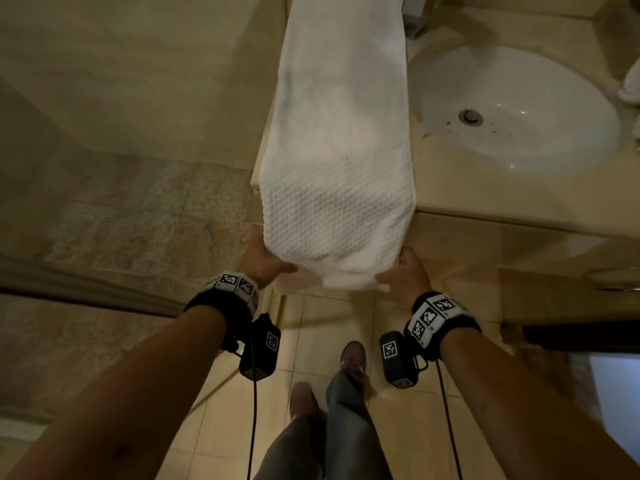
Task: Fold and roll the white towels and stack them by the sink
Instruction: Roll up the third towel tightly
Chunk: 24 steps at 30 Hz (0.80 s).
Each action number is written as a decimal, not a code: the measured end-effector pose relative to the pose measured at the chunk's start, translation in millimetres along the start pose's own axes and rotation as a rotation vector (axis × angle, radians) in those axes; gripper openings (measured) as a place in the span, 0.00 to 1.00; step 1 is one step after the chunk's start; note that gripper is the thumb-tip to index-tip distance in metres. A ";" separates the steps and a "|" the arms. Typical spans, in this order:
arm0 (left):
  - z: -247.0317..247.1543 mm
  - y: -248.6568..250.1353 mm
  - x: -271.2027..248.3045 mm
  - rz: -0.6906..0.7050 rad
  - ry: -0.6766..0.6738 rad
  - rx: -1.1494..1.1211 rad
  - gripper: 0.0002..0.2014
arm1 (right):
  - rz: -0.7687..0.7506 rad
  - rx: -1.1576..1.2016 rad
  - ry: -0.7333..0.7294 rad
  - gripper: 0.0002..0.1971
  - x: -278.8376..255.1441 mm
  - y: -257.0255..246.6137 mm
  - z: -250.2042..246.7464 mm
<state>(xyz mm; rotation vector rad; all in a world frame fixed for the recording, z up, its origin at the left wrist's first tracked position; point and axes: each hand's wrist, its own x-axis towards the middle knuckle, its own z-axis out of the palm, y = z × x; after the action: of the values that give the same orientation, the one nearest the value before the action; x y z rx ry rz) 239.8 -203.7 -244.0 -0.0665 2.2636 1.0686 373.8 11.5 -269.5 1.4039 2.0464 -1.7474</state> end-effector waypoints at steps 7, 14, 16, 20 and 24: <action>10.5 -24.8 -20.5 -0.104 -0.185 -0.008 0.22 | 0.115 -0.077 -0.143 0.21 -27.8 35.5 7.3; 0.6 -39.1 -44.3 -0.066 -0.015 0.153 0.11 | 0.132 0.023 -0.089 0.13 -48.1 51.1 -4.7; -2.3 -37.6 -56.1 -0.082 -0.011 0.061 0.12 | 0.124 0.121 -0.044 0.13 -56.9 48.4 -9.6; -6.9 -29.6 -79.1 -0.092 -0.052 -0.150 0.19 | 0.020 0.182 0.037 0.19 -73.1 39.9 -17.6; -10.5 -33.2 -87.7 -0.057 -0.021 -0.269 0.02 | -0.100 0.187 -0.026 0.08 -84.2 27.0 -20.5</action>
<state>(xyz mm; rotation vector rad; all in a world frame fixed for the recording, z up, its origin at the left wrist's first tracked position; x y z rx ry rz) 314.5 -251.9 -212.7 -0.2276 2.0734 1.3302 449.4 -21.3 -231.5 1.3380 2.0177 -2.0333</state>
